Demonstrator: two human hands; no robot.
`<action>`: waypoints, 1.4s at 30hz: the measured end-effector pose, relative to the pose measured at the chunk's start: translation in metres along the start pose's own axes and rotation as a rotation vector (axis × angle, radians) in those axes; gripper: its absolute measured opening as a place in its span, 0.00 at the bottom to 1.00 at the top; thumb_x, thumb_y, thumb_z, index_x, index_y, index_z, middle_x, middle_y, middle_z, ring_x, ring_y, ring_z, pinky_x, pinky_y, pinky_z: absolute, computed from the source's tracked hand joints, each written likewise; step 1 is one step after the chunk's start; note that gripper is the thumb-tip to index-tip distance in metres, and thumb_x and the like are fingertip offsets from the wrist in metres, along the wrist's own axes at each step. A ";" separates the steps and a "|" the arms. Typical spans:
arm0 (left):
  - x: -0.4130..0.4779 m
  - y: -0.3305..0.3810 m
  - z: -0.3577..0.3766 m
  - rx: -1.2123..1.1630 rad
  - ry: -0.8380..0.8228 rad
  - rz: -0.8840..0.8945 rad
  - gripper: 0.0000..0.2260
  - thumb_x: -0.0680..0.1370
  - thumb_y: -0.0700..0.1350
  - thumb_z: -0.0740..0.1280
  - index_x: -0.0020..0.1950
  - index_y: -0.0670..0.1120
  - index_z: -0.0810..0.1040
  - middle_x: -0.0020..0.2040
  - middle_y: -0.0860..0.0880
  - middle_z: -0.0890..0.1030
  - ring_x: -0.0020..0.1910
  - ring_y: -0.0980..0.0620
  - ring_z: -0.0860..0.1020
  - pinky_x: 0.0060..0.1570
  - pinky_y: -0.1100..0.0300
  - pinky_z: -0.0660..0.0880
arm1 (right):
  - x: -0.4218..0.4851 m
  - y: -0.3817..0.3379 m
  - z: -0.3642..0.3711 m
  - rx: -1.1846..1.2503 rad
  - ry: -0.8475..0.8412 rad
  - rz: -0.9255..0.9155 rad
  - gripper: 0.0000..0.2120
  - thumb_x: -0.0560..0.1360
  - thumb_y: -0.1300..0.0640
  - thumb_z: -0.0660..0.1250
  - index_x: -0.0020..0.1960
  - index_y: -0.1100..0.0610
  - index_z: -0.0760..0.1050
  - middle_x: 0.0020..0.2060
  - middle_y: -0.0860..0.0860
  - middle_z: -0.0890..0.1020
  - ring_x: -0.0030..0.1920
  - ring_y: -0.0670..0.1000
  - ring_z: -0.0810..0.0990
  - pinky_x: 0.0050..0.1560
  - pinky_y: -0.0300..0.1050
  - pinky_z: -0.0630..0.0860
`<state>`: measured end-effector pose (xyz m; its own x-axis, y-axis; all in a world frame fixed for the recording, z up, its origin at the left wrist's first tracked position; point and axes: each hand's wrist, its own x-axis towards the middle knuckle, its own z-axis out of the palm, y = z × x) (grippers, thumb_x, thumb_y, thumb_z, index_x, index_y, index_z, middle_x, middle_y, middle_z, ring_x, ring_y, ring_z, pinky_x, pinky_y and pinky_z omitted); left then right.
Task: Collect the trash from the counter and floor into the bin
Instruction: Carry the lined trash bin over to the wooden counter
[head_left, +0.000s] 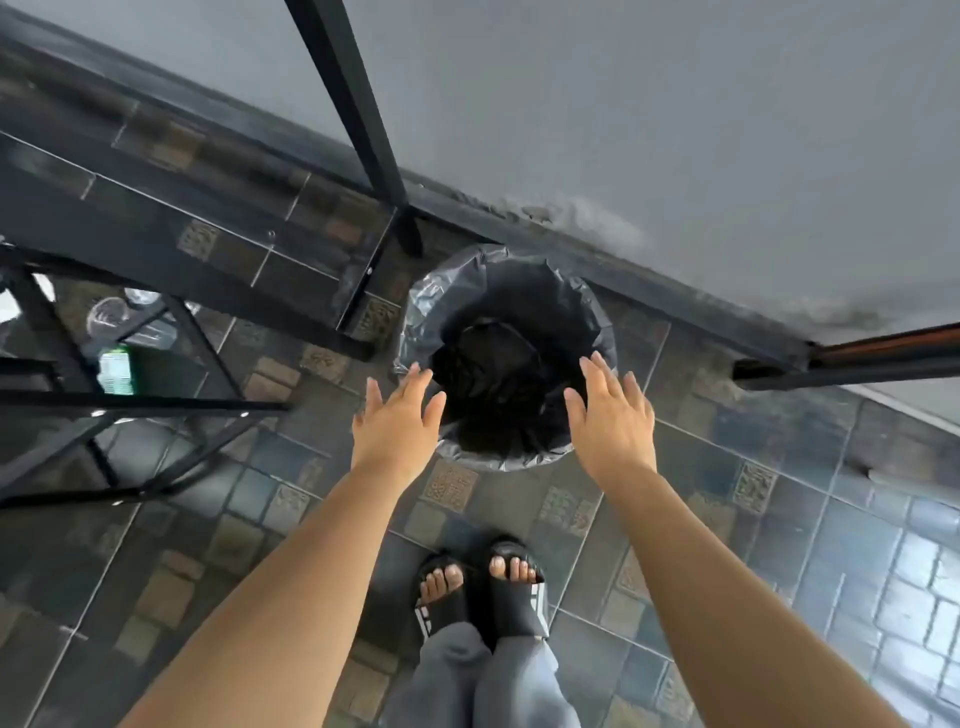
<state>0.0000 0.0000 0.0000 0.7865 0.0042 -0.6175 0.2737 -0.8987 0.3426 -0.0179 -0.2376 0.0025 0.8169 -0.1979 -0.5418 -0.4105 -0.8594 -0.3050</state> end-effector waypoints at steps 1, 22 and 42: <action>0.010 -0.001 0.005 -0.018 0.006 -0.006 0.22 0.83 0.58 0.49 0.78 0.57 0.58 0.79 0.59 0.56 0.79 0.41 0.45 0.71 0.36 0.57 | 0.009 0.005 0.005 -0.017 0.028 0.002 0.25 0.84 0.45 0.50 0.79 0.49 0.55 0.79 0.45 0.55 0.79 0.61 0.50 0.76 0.60 0.51; 0.069 -0.007 0.054 -0.418 0.451 -0.043 0.21 0.80 0.58 0.61 0.73 0.55 0.70 0.63 0.49 0.80 0.59 0.41 0.78 0.60 0.48 0.73 | 0.068 0.027 0.055 0.244 0.232 -0.040 0.25 0.82 0.51 0.59 0.78 0.46 0.58 0.74 0.45 0.67 0.73 0.56 0.65 0.71 0.51 0.63; -0.163 0.066 -0.135 -0.583 0.566 -0.132 0.19 0.80 0.54 0.64 0.72 0.60 0.71 0.39 0.44 0.82 0.29 0.53 0.70 0.51 0.55 0.77 | -0.135 -0.061 -0.149 0.318 0.290 -0.072 0.24 0.82 0.51 0.61 0.77 0.45 0.62 0.74 0.40 0.67 0.73 0.49 0.64 0.70 0.50 0.65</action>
<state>-0.0354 -0.0012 0.2187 0.8451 0.4546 -0.2812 0.5044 -0.5042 0.7009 -0.0426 -0.2286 0.2110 0.9094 -0.3062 -0.2814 -0.4155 -0.6971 -0.5843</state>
